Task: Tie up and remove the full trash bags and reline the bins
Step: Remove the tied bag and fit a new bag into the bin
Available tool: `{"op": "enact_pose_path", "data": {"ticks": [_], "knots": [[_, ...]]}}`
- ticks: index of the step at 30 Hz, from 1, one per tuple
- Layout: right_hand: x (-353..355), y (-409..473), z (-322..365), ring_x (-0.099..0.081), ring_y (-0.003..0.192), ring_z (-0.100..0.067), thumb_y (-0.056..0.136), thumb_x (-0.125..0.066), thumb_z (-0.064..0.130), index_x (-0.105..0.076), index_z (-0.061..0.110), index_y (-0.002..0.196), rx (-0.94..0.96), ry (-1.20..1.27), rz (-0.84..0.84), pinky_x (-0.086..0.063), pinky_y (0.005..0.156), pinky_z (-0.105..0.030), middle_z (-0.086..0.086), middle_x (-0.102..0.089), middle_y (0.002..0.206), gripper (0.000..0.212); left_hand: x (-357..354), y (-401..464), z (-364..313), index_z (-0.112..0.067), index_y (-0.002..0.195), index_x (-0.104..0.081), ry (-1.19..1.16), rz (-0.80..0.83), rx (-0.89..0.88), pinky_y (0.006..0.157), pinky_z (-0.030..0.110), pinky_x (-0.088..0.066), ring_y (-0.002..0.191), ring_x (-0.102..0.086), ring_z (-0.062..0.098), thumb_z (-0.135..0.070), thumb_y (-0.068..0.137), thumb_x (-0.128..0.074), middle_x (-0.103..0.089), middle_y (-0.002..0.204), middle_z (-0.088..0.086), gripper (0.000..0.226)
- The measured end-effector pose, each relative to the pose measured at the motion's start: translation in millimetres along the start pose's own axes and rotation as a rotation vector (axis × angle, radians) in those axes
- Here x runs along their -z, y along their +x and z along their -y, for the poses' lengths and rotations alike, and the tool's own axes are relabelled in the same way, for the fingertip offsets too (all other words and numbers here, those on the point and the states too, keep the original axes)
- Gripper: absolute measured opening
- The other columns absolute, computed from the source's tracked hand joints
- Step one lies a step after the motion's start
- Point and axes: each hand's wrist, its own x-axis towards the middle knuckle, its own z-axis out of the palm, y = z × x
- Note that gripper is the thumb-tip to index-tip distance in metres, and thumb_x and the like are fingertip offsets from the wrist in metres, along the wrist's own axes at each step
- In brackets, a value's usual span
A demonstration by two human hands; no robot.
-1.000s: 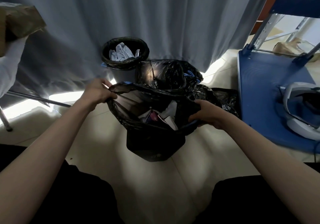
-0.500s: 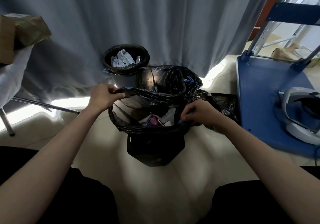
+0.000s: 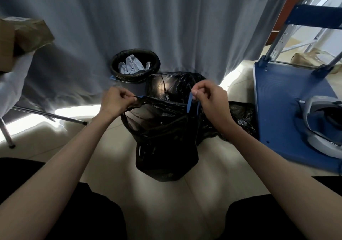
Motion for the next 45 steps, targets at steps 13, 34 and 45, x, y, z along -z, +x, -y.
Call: {"op": "enact_pose_path", "data": {"ticks": [13,34,45], "knots": [[-0.6,-9.1,-4.0,-0.05,0.064,-0.015,0.086,-0.058,-0.003,-0.063,0.012,0.097,-0.012,0.02,0.157,-0.046,0.066,-0.022,-0.004,-0.058,0.075,0.019,-9.8,0.0,-12.0,-0.012,0.084,-0.077,0.019,-0.018,0.001,0.048,0.0,-0.036,0.05,-0.055,-0.008,-0.016,0.081,-0.076,-0.068,0.072,0.0,0.005],[6.2,2.5,-3.8,-0.062,0.066,-0.012,0.091,-0.061,0.003,-0.07,0.002,0.099,-0.41,0.485,0.056,-0.054,0.065,-0.019,-0.009,-0.072,0.081,0.012,-5.5,-5.3,-25.9,-0.004,0.086,-0.076,-0.153,-0.003,-0.018,0.043,0.004,-0.038,0.041,-0.055,-0.004,-0.007,0.078,-0.078,-0.064,0.063,0.005,0.008],[8.6,2.9,-4.6,-0.065,0.086,-0.019,0.091,-0.063,0.004,-0.073,0.006,0.098,-0.491,0.618,0.03,-0.056,0.08,-0.025,-0.006,-0.073,0.085,0.013,6.5,0.5,-41.5,-0.018,0.078,-0.073,-0.524,-0.029,0.064,0.056,0.006,-0.042,0.059,-0.059,-0.007,-0.01,0.082,-0.073,-0.07,0.066,-0.015,0.01]]}}
